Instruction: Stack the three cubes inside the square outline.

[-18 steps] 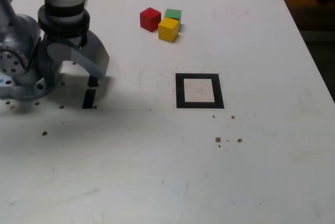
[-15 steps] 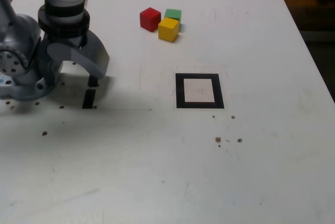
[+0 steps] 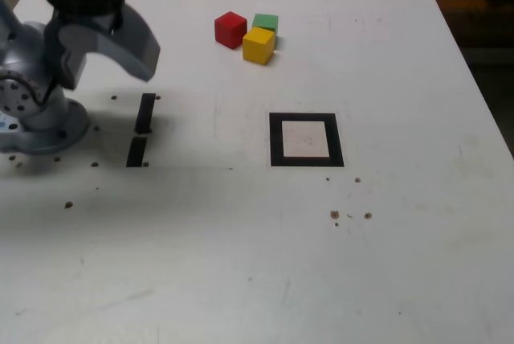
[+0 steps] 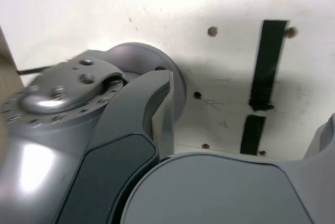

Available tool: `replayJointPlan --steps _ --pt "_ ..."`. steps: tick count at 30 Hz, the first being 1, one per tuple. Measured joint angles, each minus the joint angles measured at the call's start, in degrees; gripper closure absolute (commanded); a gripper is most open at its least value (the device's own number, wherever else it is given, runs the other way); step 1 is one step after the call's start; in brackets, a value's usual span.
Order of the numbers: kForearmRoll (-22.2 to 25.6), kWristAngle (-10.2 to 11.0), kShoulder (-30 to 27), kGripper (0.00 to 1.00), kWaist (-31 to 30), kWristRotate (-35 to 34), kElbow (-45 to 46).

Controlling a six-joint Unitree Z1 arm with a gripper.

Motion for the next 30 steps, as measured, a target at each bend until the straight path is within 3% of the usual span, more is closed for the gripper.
replayJointPlan --steps 5,10,19,25,30 --pt "7.9 2.6 0.5 0.0 0.1 2.2 -9.4" --pt "12.6 2.8 4.6 0.0 2.2 3.9 -18.9" --pt "14.0 0.3 9.8 0.01 14.3 -1.0 -33.3" --pt "13.9 -2.3 13.4 0.03 21.4 -11.6 -34.7" --pt "12.1 -4.3 15.4 0.06 22.8 -20.0 -31.9"
